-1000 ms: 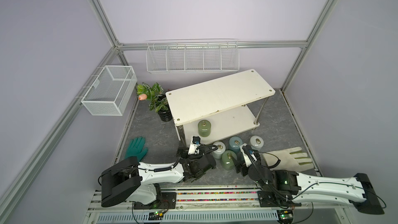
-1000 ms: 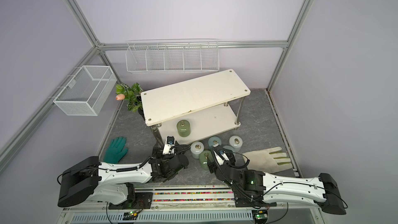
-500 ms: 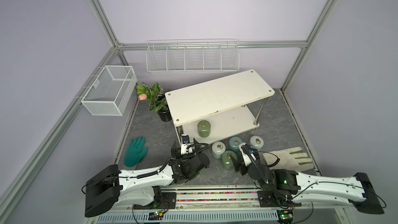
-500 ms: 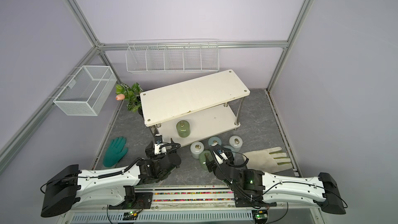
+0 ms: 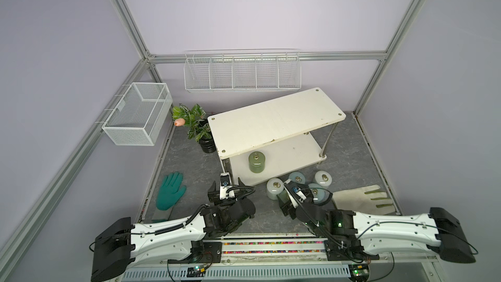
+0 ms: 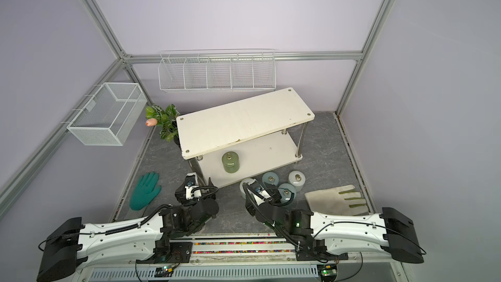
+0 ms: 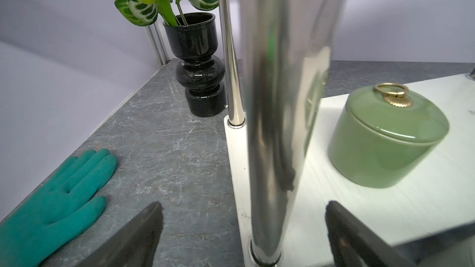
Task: Remove the tea canisters from the shelf
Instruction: Pick up the tea canister from the shelf.
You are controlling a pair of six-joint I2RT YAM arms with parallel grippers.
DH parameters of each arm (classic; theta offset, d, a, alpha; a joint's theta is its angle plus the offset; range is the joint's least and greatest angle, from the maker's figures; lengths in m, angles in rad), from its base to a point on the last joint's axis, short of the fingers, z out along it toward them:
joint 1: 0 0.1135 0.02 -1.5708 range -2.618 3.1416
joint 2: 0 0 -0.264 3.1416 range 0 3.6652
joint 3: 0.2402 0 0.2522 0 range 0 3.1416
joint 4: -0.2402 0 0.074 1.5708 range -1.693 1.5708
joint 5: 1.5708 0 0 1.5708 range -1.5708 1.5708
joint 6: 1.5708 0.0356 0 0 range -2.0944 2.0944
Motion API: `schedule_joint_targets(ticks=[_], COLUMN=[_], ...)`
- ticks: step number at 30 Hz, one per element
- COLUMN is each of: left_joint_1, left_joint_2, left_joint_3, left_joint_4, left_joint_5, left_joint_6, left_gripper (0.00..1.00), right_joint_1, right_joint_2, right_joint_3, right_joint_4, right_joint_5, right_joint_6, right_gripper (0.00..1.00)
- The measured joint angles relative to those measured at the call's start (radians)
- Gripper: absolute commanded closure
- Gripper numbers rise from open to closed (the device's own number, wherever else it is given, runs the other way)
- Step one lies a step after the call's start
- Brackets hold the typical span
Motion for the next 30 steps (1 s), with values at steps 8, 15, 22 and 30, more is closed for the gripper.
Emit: schedule_joint_targets(ticks=[8, 15, 22, 30], left_joint_1=[-0.009, -0.01, -0.01, -0.01], left_joint_2=[-0.218, -0.285, -0.283, -0.326], left_joint_3=[-0.087, -0.103, -0.104, -0.109], left_joint_4=[0.041, 0.059, 0.059, 0.058], left_joint_5=[0.087, 0.138, 0.149, 0.153], left_joint_6=[0.102, 0.156, 0.162, 0.163], left_gripper=[0.0, 0.0, 0.0, 0.0], right_joint_1=[-0.132, -0.217, -0.24, -0.288], right_joint_2=[0.213, 0.39, 0.527, 0.66], right_joint_3=[0.017, 0.067, 0.151, 0.185], right_joint_4=[0.327, 0.523, 0.632, 0.741], right_joint_5=[-0.154, -0.286, -0.365, -0.372], right_joint_6=[-0.065, -0.12, -0.154, -0.159], right_gripper=[0.11, 0.11, 0.11, 0.11])
